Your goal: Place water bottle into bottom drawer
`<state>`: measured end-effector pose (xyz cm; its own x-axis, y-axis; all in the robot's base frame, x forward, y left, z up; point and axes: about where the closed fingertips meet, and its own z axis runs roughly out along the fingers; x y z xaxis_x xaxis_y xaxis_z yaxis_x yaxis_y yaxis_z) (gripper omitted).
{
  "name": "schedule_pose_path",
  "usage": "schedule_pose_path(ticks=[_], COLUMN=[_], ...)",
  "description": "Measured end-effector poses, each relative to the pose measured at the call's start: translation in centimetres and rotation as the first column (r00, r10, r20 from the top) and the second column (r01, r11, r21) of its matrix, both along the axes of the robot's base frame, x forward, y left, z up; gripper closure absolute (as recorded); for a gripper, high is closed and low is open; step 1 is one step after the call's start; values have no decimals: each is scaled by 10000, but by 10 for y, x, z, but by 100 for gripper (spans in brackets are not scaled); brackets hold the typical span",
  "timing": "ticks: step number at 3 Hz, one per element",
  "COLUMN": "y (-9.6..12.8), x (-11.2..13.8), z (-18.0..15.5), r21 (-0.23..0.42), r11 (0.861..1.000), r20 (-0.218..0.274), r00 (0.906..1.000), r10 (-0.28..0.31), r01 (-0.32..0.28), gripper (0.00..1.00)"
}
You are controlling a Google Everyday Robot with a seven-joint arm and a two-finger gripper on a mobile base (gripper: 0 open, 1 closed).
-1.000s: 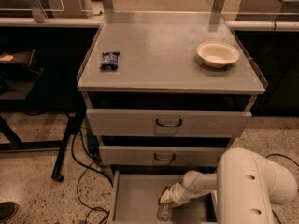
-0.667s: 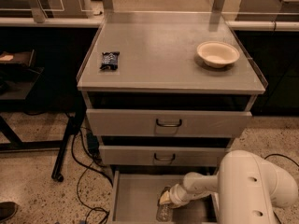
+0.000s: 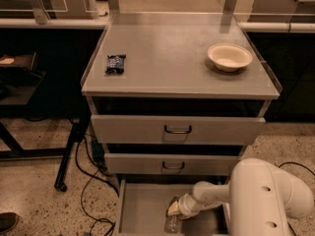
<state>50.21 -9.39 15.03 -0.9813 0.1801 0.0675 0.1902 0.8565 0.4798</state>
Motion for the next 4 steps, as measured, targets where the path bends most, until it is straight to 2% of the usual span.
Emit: schedule_pose_path(ticks=[1, 2, 3, 4], y=[0, 0, 0, 0], x=[0, 0, 0, 0], z=[0, 0, 0, 0], r21=[0, 0, 1, 1], r11=[10000, 10000, 10000, 10000], r20=[0, 0, -2, -2], r00=[10000, 10000, 10000, 10000], r10=[0, 0, 1, 1], r01=[0, 0, -1, -1], gripper=[28, 5, 0, 0])
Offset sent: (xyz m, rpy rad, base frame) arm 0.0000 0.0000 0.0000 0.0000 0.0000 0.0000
